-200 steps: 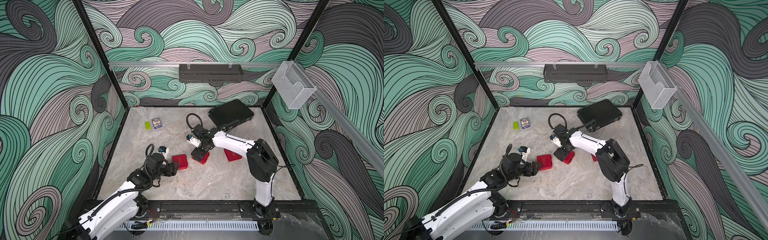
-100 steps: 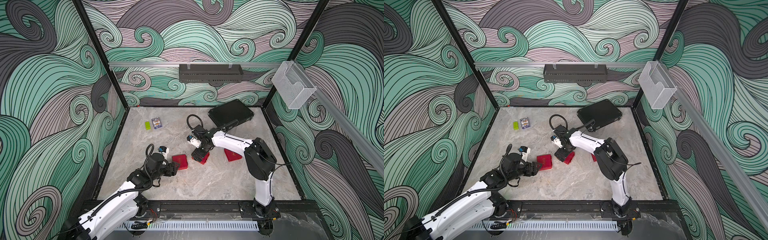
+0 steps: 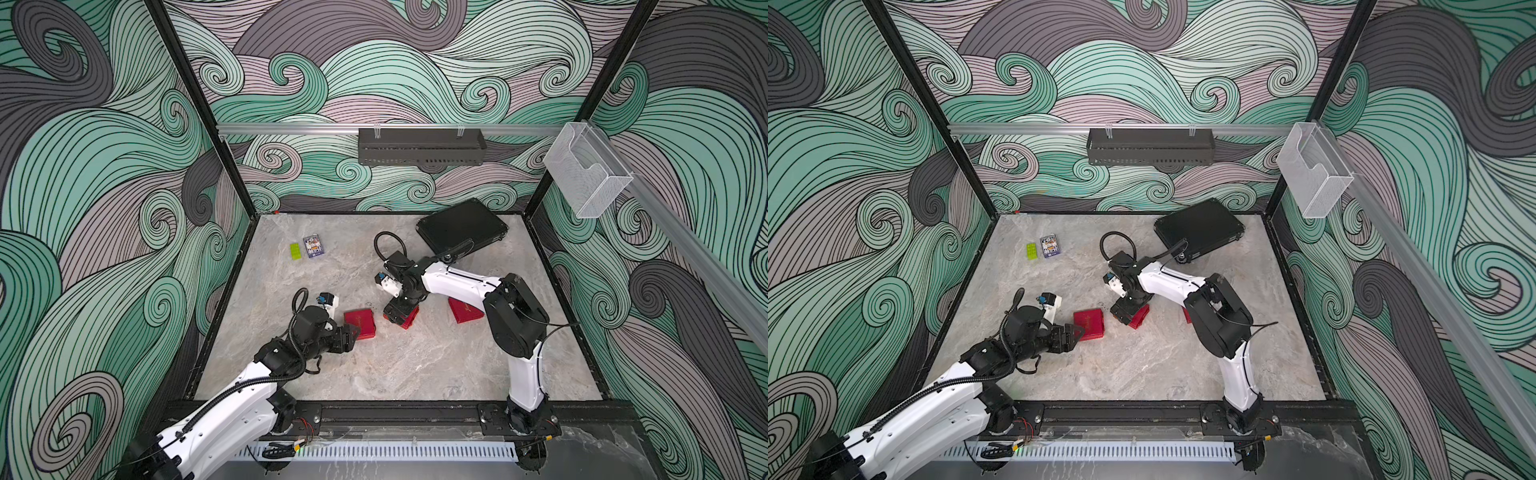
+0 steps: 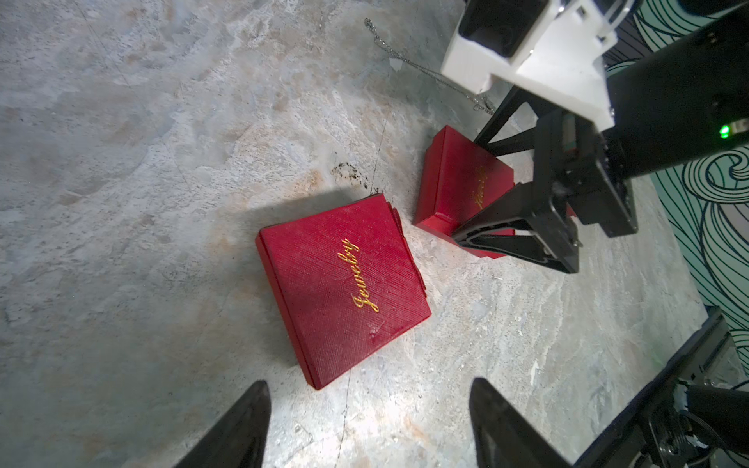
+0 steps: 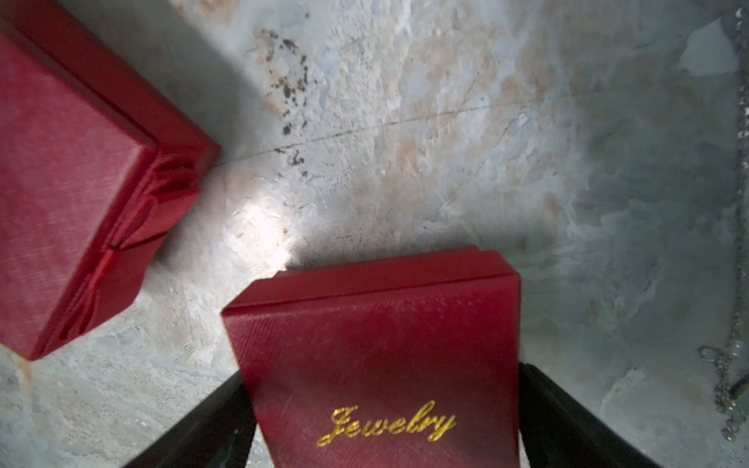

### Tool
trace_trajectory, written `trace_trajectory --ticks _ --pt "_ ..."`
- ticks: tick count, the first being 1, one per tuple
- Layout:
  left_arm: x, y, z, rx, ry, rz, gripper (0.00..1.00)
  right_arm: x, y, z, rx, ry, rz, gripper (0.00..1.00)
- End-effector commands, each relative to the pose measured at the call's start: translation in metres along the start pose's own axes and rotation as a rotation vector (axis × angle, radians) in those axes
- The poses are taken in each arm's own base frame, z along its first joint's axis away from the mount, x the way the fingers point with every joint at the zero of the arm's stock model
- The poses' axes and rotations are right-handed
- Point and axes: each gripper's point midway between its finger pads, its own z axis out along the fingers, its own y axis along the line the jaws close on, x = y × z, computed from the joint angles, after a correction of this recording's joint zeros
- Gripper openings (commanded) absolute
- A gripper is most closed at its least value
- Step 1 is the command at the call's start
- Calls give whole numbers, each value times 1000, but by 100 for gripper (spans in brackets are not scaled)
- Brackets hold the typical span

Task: Take the necklace out of the lift-off lid jewelry box
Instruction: Pick up the jewelry box from the center of the board.

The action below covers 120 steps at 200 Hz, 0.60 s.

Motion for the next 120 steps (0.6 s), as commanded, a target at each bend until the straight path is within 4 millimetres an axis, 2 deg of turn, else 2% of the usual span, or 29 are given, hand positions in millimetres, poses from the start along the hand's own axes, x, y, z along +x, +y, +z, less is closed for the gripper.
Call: trace_trajectory --ticks 1,24,39,51,75,99,120 --pt "-17 -9 -5 24 -38 12 76 11 1 8 -11 43 14 99" --pt "-16 -9 -5 24 -35 12 76 12 -1 8 -4 45 29 96" --pt "-16 -9 -4 22 -33 12 76 11 0 5 -9 38 44 89" --pt "-16 -9 -4 26 -34 10 76 10 1 0 -24 25 63 83" --pt "-18 -13 -5 46 -39 8 76 13 4 -13 -73 -5 125 77" --pt "-24 -28 -8 119 -58 14 76 14 12 -42 -150 -73 191 75" --pt "-35 -59 -17 283 -87 37 76 9 32 -88 -284 -189 232 75"
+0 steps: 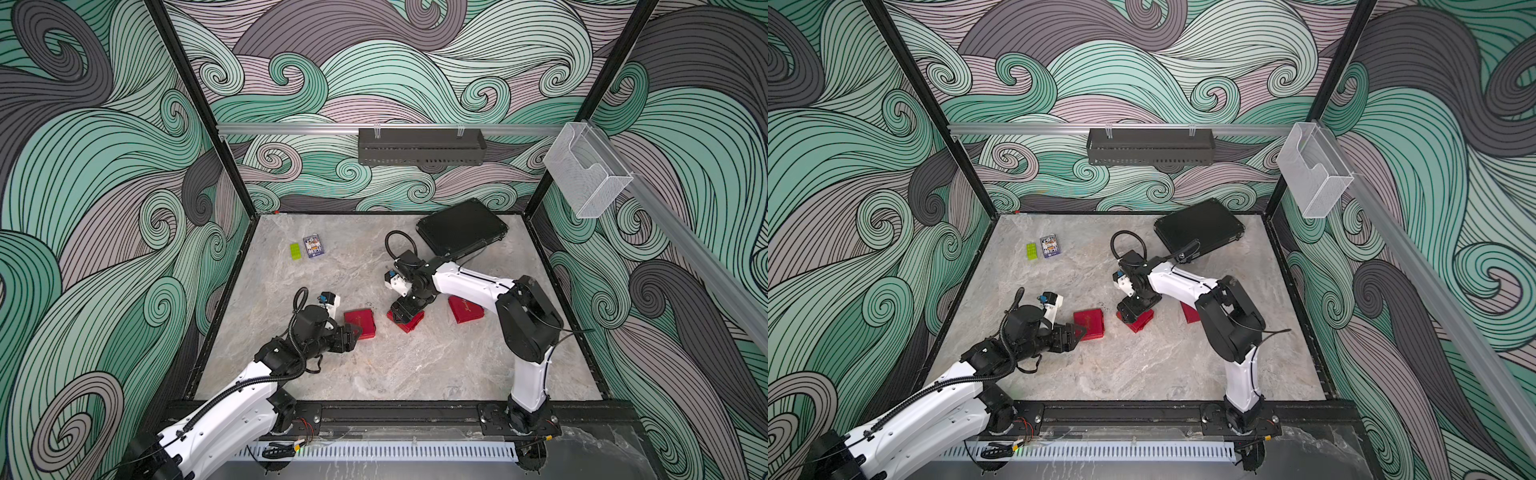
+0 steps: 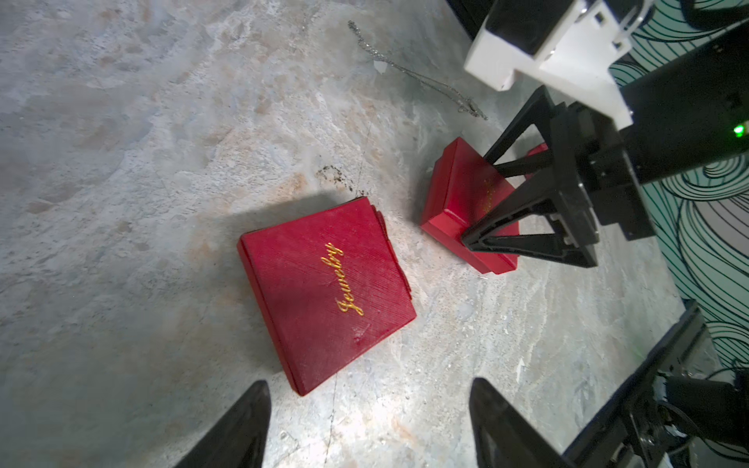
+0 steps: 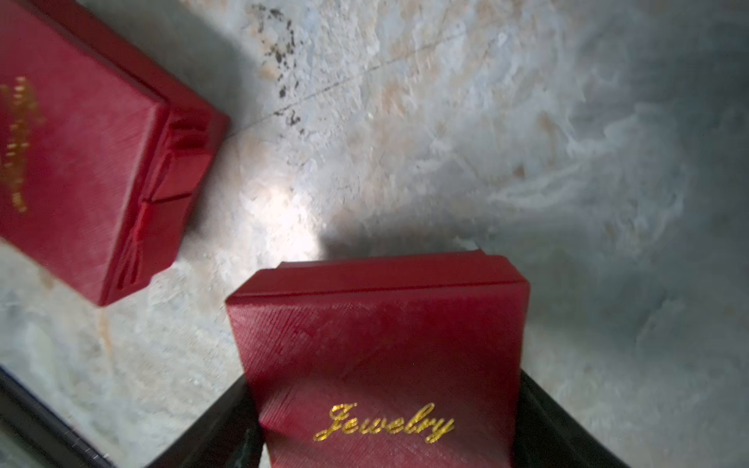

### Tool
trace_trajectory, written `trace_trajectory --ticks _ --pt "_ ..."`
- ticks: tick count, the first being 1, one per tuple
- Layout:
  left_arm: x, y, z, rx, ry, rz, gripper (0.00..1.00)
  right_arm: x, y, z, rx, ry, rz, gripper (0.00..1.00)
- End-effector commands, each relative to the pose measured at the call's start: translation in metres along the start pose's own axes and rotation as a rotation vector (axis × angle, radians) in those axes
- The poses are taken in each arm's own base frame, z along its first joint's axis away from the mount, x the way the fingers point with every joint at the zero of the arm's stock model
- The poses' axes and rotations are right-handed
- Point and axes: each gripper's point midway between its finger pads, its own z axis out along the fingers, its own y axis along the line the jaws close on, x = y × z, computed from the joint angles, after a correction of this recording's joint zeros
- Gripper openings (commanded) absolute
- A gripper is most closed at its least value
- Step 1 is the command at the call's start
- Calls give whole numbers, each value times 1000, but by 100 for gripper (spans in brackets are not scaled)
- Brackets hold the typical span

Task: Take the necklace out of the lift-off lid jewelry box
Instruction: Pick up the jewelry box from the center of the board, then open the lid on the jewelry box.

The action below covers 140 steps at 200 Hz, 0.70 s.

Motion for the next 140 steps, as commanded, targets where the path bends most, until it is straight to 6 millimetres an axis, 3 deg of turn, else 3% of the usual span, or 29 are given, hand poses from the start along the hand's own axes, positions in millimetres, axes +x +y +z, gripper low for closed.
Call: trace_trajectory --ticks 1,24,67,95,140 --pt "-33 -47 -14 212 -86 37 76 -10 35 -58 -178 -143 58 75" --pt "-50 -95 -34 454 -133 81 76 -16 57 -113 -338 -289 107 75" --pt "-76 -153 -79 716 -168 184 79 -15 86 -191 -578 -508 91 74" --pt "-85 -180 -106 871 -192 213 84 -11 105 -226 -691 -604 21 73" --pt "-91 -201 -128 962 -233 258 90 -7 131 -270 -838 -695 -73 73"
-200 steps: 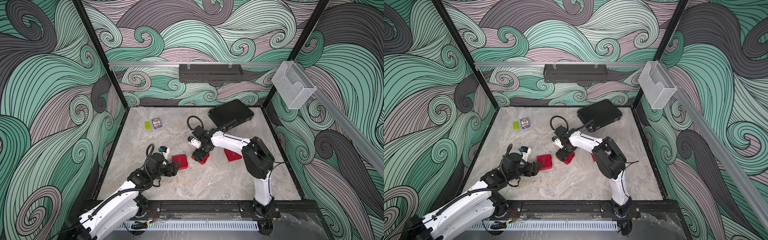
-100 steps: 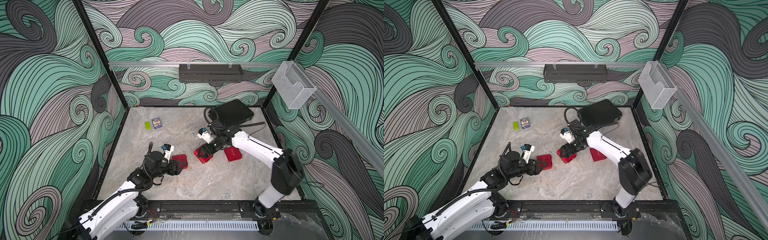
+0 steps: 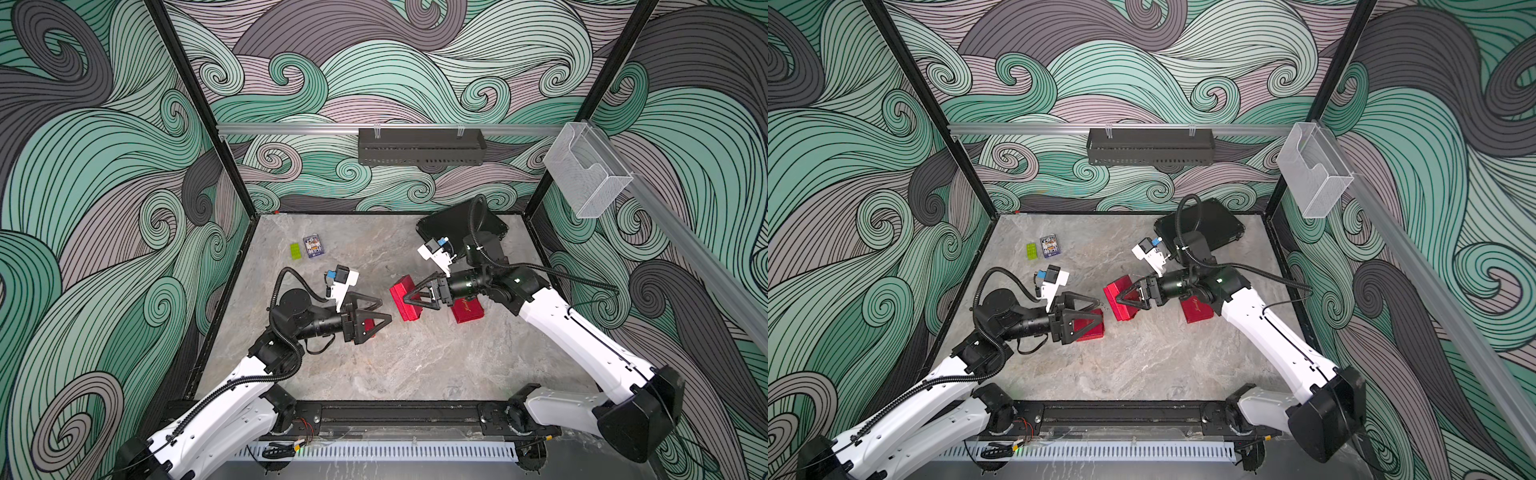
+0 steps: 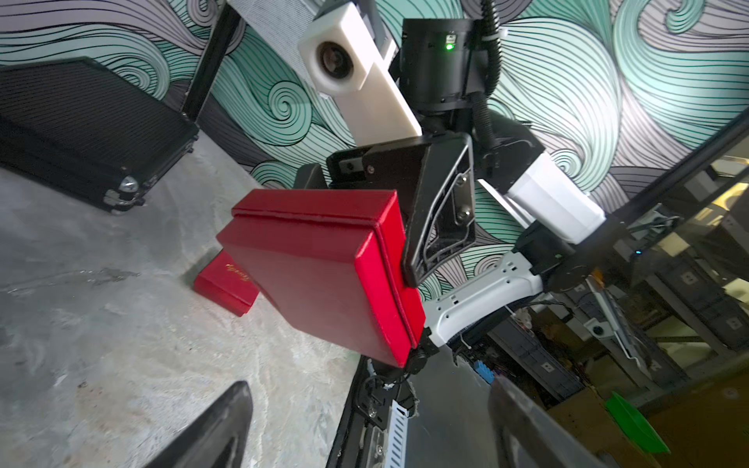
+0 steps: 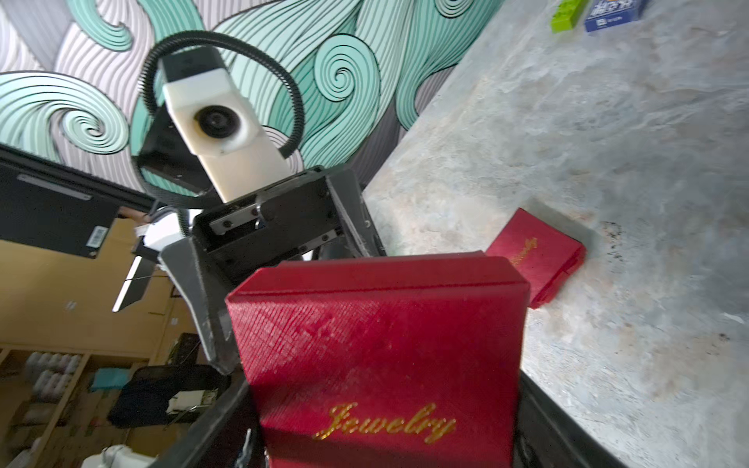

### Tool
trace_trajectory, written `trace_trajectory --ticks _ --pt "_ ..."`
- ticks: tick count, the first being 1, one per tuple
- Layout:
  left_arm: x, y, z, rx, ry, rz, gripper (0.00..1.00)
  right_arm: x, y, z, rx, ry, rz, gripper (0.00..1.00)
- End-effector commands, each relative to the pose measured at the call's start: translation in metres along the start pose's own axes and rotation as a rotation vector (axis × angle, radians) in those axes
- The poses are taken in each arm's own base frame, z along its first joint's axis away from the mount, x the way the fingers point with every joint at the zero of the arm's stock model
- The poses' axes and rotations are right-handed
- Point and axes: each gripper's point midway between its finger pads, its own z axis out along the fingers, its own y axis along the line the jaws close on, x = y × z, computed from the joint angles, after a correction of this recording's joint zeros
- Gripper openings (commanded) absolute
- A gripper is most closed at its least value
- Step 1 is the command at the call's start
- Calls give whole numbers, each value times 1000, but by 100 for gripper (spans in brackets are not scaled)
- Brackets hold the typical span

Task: Take the necklace out of the lift-off lid jewelry box
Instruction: Open the lid on the jewelry box.

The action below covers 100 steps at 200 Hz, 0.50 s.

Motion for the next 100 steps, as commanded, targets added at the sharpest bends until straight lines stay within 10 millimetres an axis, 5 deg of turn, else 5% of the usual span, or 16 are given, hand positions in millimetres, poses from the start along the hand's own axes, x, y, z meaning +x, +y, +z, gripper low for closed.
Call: trace_trajectory --ticks 1,100 --pt "-21 -37 1 124 -25 66 90 -16 42 -11 -161 -51 -79 73" --pt "-28 -56 29 177 -12 113 91 -6 71 -16 -248 -43 -111 73"
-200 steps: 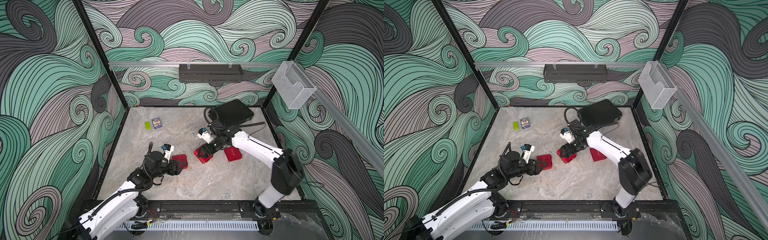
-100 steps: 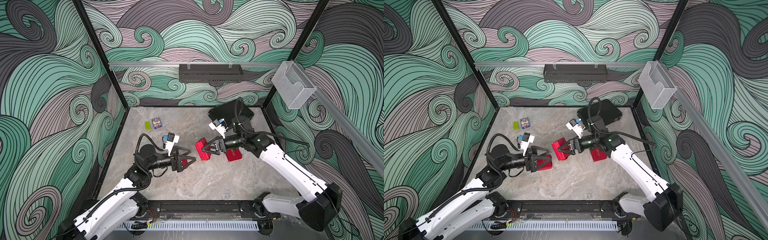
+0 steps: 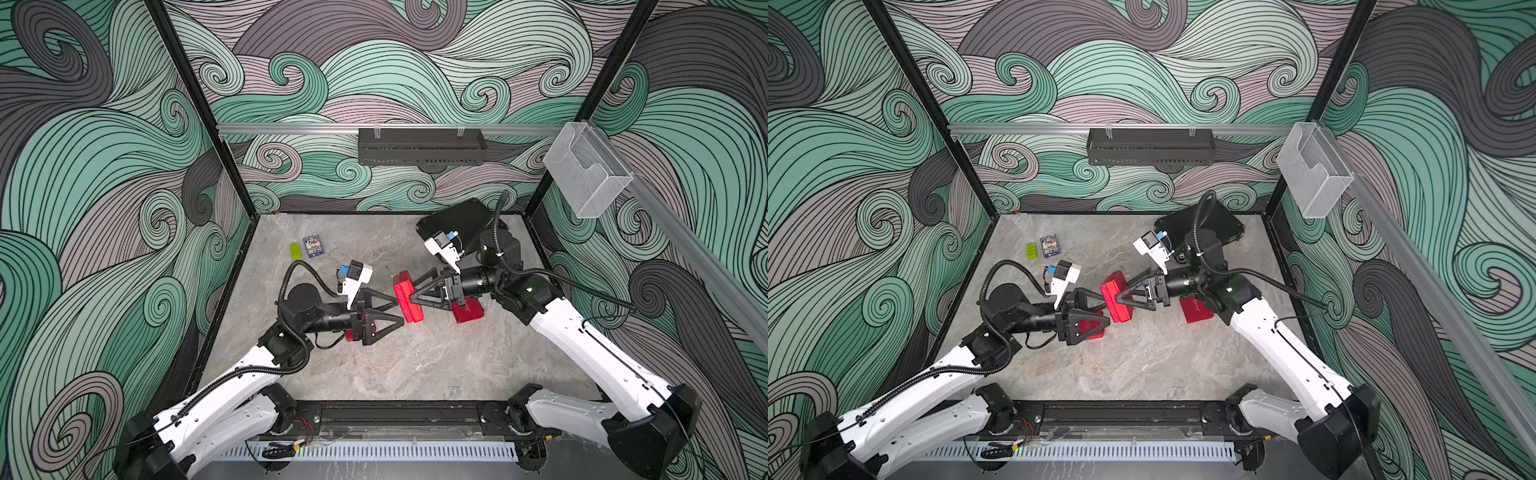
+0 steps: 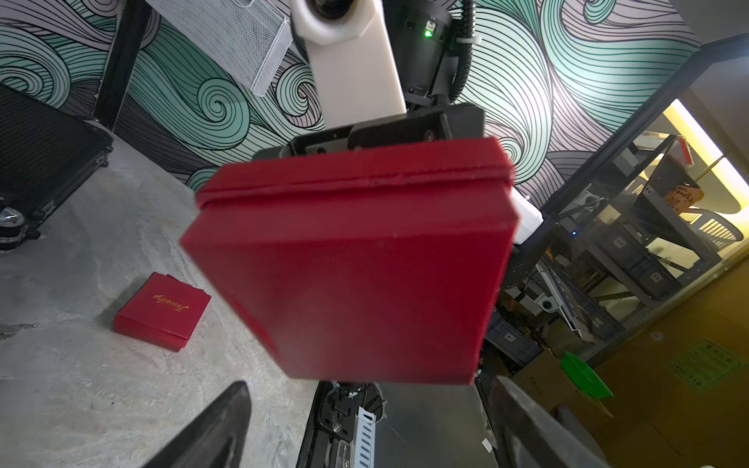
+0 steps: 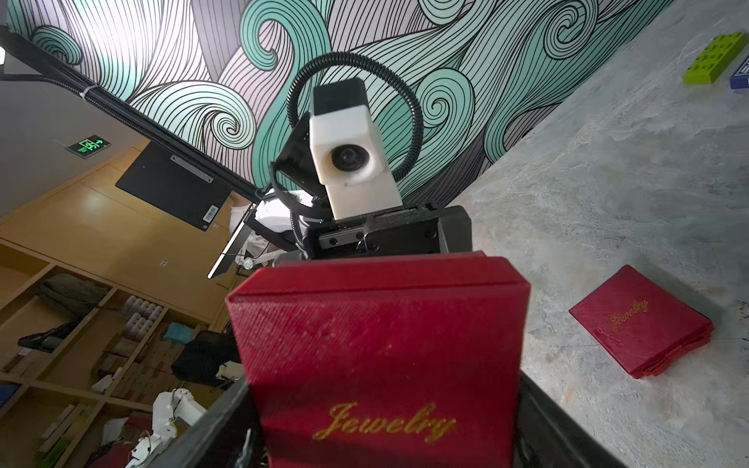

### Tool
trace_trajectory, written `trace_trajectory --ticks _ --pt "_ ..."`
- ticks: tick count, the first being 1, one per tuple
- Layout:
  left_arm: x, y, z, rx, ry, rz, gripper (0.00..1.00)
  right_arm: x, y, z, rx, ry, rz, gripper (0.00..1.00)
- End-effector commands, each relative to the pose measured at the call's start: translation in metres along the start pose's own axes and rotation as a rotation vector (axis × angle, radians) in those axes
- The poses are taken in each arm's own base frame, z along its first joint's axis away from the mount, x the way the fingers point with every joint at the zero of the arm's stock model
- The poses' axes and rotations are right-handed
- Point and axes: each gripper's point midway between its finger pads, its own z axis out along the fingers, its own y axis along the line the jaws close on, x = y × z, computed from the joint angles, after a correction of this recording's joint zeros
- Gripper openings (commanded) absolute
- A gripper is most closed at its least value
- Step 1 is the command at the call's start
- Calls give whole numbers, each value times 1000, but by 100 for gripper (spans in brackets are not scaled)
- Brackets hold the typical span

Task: Take the necklace out of the lift-off lid jewelry box
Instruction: Open the lid on the jewelry box.

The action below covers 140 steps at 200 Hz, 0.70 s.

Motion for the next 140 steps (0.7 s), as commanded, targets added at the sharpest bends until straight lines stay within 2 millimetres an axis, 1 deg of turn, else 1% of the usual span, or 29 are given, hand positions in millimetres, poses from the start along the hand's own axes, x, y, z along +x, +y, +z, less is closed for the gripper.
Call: trace_trajectory --ticks 1,31,56,114,129,136,140 --pt "-21 -21 5 44 -45 87 91 3 17 0 -50 6 -39 73" --pt "-22 -21 9 40 -48 90 90 8 19 -1 -54 10 -43 73" --pt "-23 -21 11 33 -53 86 87 10 20 -1 -55 10 -46 73" --pt "-25 -20 15 27 -58 69 83 15 16 0 -55 10 -41 73" --pt "-24 -20 16 27 -56 64 79 15 17 -1 -56 3 -47 74" --pt "-24 -20 16 26 -55 61 74 15 18 -1 -57 0 -54 74" --pt "-24 -20 16 26 -55 60 70 14 18 -1 -55 -3 -58 74"
